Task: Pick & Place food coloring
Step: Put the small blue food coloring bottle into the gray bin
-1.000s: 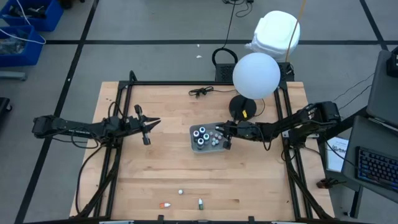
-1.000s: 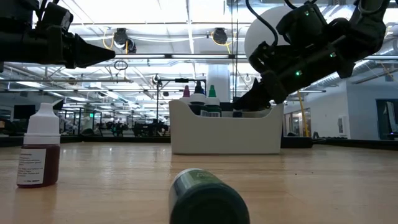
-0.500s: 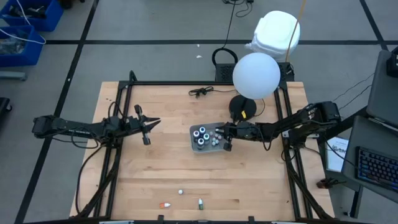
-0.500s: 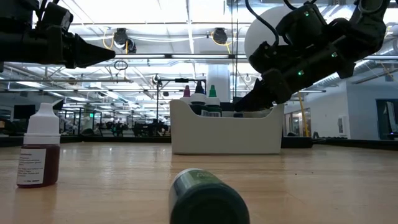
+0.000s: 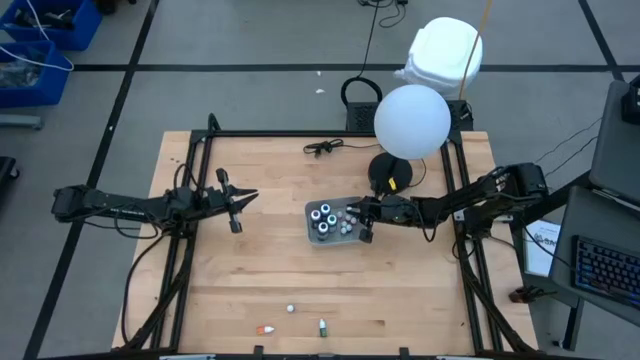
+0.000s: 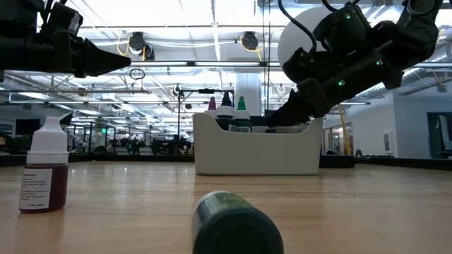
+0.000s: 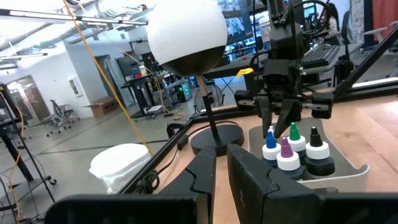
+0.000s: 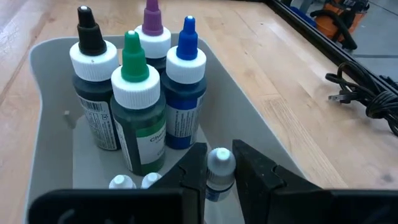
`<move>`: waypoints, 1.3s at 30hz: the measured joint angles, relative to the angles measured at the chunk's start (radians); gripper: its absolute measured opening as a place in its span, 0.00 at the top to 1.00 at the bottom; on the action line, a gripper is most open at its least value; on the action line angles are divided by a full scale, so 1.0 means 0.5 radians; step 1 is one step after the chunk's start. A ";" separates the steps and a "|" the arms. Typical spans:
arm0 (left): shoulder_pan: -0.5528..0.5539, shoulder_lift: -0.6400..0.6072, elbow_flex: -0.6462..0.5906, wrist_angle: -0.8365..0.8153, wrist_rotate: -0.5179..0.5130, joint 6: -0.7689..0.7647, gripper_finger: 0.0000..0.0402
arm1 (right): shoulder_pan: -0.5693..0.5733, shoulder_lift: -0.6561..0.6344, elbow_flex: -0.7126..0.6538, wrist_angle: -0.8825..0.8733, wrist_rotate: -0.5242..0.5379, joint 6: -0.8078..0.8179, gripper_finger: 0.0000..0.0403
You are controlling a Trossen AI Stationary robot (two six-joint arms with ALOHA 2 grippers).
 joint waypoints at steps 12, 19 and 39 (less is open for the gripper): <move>0.001 0.000 0.000 0.000 0.000 -0.007 0.88 | 0.000 0.001 -0.001 0.000 0.008 0.030 0.79; 0.000 -0.001 0.000 0.000 0.000 -0.007 0.88 | -0.002 0.002 -0.001 0.005 0.007 -0.010 0.79; 0.001 0.000 0.000 -0.001 0.000 -0.006 0.88 | -0.010 0.002 -0.002 0.018 0.054 -0.013 0.78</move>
